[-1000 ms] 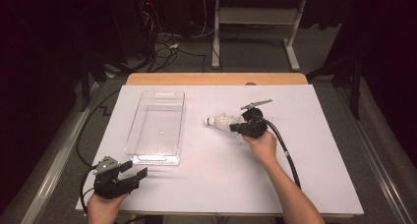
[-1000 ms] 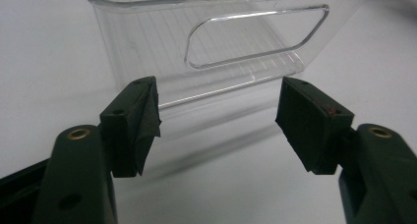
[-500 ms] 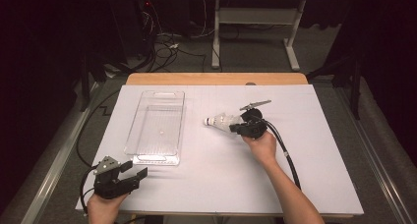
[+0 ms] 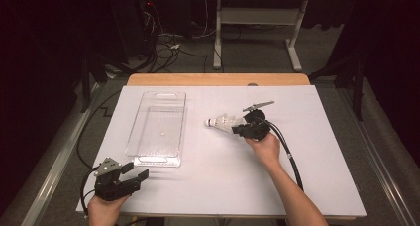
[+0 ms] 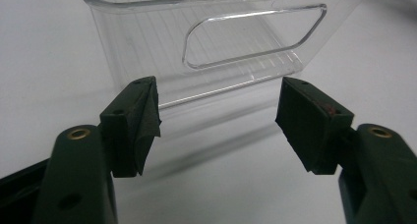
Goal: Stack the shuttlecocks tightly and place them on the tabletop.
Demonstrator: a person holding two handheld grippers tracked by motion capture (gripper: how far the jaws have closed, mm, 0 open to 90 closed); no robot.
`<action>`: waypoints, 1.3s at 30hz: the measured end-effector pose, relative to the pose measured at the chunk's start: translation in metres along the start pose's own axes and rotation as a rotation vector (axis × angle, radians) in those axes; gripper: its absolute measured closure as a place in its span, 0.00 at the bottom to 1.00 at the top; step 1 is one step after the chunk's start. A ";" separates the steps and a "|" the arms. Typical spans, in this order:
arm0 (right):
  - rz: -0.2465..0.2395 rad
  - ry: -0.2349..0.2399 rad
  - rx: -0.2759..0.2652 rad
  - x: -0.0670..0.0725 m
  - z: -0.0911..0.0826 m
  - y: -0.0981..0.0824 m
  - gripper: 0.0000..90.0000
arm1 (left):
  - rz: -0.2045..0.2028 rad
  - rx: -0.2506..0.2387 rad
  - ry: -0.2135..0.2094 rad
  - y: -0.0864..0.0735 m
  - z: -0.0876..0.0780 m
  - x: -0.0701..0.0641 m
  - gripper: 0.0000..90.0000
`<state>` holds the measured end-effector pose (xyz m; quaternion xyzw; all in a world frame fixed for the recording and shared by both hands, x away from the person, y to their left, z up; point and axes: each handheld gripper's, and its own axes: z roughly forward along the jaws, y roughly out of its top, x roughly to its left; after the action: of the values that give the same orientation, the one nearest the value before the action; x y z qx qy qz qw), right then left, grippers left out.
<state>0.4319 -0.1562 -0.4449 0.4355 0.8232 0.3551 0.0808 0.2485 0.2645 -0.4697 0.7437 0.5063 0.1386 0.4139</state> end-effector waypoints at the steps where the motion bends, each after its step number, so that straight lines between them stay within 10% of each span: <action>1: 0.002 -0.001 0.001 0.000 -0.001 0.000 0.86 | 0.000 0.000 0.000 0.000 0.000 0.000 0.37; 39: 0.005 -0.037 -0.051 0.003 -0.011 -0.020 0.54 | -0.009 -0.007 -0.008 -0.001 -0.001 0.002 0.37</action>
<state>0.4120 -0.1667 -0.4497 0.4420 0.8112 0.3679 0.1061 0.2478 0.2664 -0.4703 0.7405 0.5078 0.1355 0.4189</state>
